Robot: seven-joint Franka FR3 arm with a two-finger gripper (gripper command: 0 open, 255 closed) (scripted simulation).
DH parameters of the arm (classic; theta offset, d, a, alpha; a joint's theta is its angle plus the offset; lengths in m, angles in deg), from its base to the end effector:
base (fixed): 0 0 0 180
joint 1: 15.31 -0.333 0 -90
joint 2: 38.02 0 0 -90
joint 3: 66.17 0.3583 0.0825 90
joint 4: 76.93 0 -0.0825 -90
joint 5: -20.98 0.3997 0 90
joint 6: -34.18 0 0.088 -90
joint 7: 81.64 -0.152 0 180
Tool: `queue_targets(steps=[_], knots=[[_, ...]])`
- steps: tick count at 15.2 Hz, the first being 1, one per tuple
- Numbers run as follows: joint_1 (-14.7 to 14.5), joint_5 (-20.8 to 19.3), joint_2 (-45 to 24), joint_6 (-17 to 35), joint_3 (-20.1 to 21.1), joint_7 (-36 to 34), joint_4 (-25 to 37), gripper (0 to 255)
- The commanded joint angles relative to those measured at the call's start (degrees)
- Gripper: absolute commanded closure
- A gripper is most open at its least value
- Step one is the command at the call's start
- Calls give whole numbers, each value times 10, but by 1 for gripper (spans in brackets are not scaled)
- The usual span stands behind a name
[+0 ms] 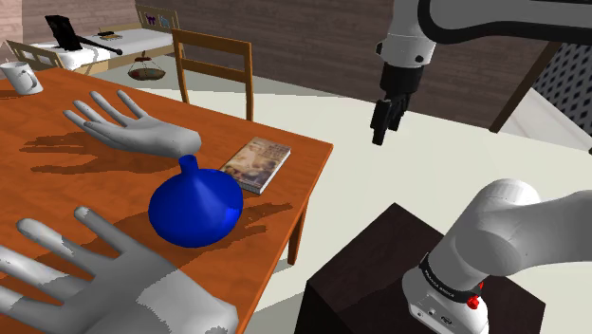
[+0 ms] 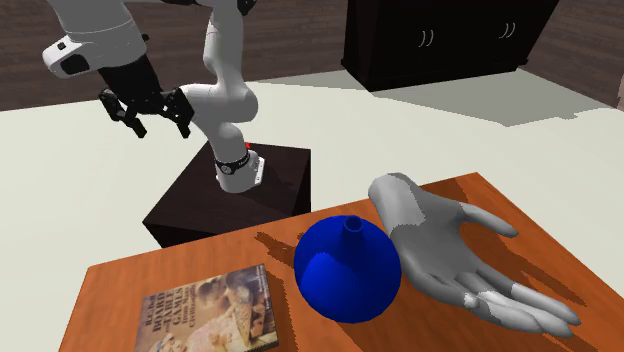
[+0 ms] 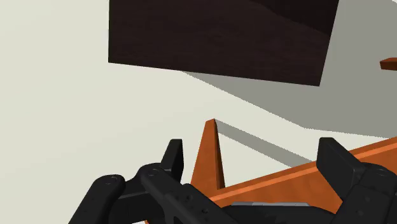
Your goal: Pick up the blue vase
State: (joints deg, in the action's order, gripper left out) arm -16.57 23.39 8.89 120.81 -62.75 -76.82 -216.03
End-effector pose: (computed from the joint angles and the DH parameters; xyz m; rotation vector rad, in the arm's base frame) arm 0.2688 0.0328 0.5448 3.1291 0.2276 -0.1537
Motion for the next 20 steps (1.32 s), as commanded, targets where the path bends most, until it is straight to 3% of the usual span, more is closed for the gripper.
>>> queue_targets(steps=[1, 11, 20], knots=[[0, 0, 0, 0, 0, 0, 0, 0], [-29, 71, -126, 44, 115, -127, 102, 0], [-37, 73, -278, 71, 214, -248, 246, 0]])
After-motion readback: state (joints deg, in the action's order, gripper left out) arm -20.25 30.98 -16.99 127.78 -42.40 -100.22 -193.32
